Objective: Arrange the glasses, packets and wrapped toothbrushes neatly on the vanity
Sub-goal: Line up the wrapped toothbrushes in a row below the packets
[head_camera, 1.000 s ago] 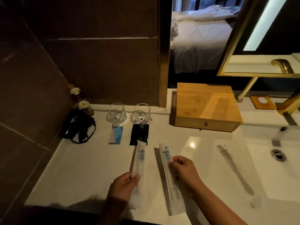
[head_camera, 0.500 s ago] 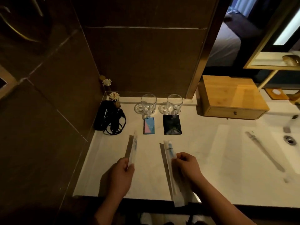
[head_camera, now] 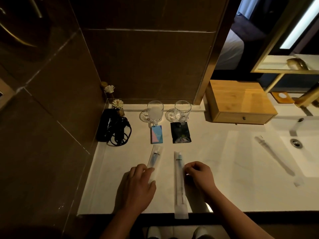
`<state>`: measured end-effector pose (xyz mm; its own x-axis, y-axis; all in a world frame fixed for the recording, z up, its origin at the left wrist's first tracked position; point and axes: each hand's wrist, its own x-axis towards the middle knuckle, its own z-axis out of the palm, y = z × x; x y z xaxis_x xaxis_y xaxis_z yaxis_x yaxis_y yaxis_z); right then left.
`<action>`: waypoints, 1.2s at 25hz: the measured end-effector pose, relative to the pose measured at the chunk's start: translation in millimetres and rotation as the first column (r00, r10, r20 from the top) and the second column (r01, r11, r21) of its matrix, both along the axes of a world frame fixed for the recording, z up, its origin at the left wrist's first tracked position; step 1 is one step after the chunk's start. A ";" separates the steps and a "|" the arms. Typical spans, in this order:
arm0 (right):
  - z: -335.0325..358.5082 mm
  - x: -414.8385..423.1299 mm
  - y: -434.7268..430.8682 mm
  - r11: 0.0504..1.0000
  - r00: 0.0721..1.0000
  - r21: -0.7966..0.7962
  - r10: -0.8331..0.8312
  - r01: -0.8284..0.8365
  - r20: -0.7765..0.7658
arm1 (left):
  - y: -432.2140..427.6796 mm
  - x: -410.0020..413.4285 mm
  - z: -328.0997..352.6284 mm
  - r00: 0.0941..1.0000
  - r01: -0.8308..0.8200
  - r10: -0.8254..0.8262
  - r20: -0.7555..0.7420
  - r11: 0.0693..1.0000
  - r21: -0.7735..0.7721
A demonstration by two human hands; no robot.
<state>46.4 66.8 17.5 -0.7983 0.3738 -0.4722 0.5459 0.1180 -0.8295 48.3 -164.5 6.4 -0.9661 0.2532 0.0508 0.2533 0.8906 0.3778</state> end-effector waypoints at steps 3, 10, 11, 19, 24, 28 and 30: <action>-1.3 -5.2 -7.5 0.991 0.999 0.129 0.035 -0.037 0.018 | -12.6 -16.3 -5.2 0.986 0.091 -0.091 0.140 0.996 0.006; 5.0 -15.1 -5.5 0.977 0.999 0.212 0.033 -0.029 -0.019 | -6.6 -11.8 -10.9 0.975 0.102 -0.101 0.199 0.995 0.005; 9.0 -15.4 -4.6 0.973 0.999 0.230 0.033 -0.024 -0.033 | -5.7 -11.9 -11.0 0.972 0.087 -0.088 0.216 0.996 0.018; 14.9 -22.5 -24.4 0.752 0.954 0.625 0.297 -0.211 -0.036 | -9.3 -22.1 -31.0 0.986 0.151 -0.145 0.082 0.986 -0.076; 5.9 -7.8 -18.8 0.734 0.954 0.647 0.299 -0.208 -0.033 | -13.6 -17.3 -37.7 0.982 0.181 -0.181 0.051 0.983 -0.014; -5.5 11.5 -7.6 0.707 0.942 0.656 0.335 -0.264 0.018 | -13.9 -18.5 -41.0 0.976 0.217 -0.215 0.042 0.975 -0.051; -4.9 10.0 -11.3 0.712 0.940 0.660 0.340 -0.239 -0.027 | -13.4 -18.7 -42.0 0.975 0.221 -0.218 0.048 0.974 -0.055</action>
